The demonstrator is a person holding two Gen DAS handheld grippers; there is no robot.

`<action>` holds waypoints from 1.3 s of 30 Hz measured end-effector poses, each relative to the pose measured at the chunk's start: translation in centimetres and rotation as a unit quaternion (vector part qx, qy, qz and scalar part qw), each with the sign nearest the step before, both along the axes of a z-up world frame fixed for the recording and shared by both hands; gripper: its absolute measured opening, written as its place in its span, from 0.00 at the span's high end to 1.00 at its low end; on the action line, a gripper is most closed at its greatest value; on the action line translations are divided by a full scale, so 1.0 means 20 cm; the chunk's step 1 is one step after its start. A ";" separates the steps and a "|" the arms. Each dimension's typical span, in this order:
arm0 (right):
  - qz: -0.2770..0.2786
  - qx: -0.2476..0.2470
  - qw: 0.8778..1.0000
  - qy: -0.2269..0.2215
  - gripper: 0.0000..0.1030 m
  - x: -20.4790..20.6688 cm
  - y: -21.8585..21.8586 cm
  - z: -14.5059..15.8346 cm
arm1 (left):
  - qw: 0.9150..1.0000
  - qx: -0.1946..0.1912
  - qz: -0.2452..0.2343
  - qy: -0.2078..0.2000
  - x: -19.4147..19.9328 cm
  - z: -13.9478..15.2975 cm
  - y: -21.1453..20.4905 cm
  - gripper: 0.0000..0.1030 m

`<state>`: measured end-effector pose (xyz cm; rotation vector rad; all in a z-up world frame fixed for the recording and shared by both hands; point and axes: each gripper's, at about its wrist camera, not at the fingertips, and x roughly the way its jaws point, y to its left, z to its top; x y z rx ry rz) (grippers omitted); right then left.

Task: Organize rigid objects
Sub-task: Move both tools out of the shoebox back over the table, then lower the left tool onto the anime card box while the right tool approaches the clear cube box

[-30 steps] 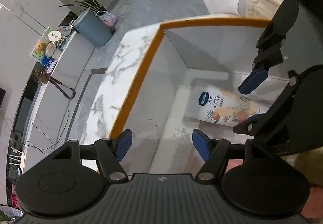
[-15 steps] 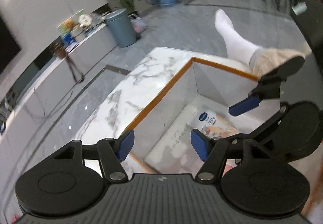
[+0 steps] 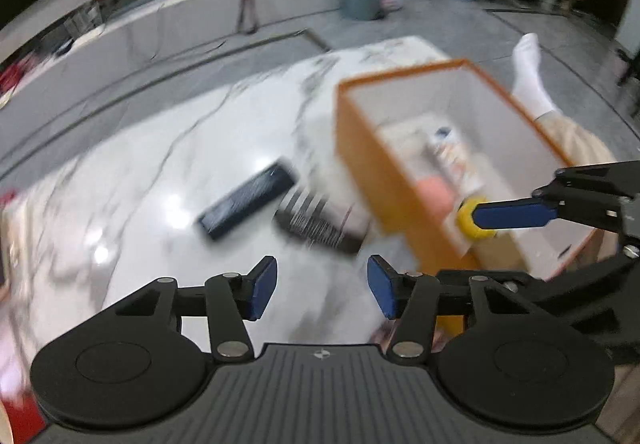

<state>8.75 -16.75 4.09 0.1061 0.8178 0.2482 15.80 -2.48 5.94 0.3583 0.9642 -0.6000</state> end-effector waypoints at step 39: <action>0.042 -0.268 0.899 0.344 0.43 0.57 0.56 -0.66 | 0.998 -0.014 0.010 0.053 -0.07 -0.41 0.49 0.40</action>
